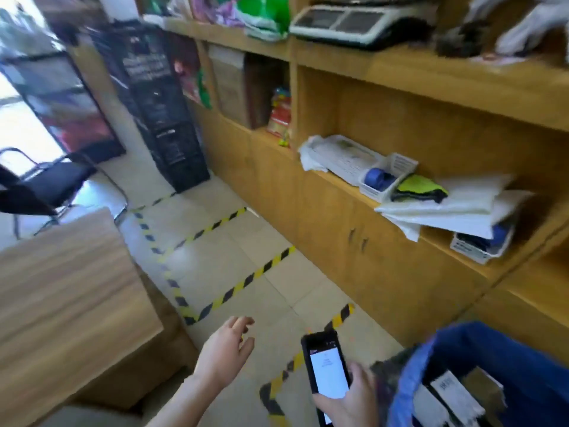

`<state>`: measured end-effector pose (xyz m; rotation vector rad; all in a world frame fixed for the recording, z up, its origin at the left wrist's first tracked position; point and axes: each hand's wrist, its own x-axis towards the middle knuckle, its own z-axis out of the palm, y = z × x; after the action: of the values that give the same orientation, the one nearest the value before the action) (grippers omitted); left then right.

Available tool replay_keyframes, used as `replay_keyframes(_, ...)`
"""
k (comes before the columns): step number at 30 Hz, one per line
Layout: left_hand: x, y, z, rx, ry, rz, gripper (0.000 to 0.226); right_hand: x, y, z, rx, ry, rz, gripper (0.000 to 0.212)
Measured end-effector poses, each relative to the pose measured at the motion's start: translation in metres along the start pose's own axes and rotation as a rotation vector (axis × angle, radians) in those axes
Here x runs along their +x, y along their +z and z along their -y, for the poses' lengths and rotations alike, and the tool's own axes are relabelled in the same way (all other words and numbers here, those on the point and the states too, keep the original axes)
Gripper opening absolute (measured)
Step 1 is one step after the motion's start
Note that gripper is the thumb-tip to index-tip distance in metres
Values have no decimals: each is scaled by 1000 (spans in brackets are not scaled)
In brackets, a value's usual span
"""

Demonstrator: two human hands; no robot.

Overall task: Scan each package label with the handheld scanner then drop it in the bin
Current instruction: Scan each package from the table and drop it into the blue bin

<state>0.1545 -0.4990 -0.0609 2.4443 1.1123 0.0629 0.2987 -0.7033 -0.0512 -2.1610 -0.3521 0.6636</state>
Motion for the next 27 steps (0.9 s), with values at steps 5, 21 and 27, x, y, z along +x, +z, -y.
replay_keyframes(5, -67, -105, 134, -32, -259, -264, 29, -24, 112, 112, -185, -209, 316, 65)
replay_keyframes(21, -297, -221, 328, -186, -1035, -679, 29, -138, 393, 306, -359, -807, 1000, 58)
replay_keyframes(27, -321, -234, 367, -166, -1216, -723, 33, -171, 449, 344, -375, -924, 1147, 75)
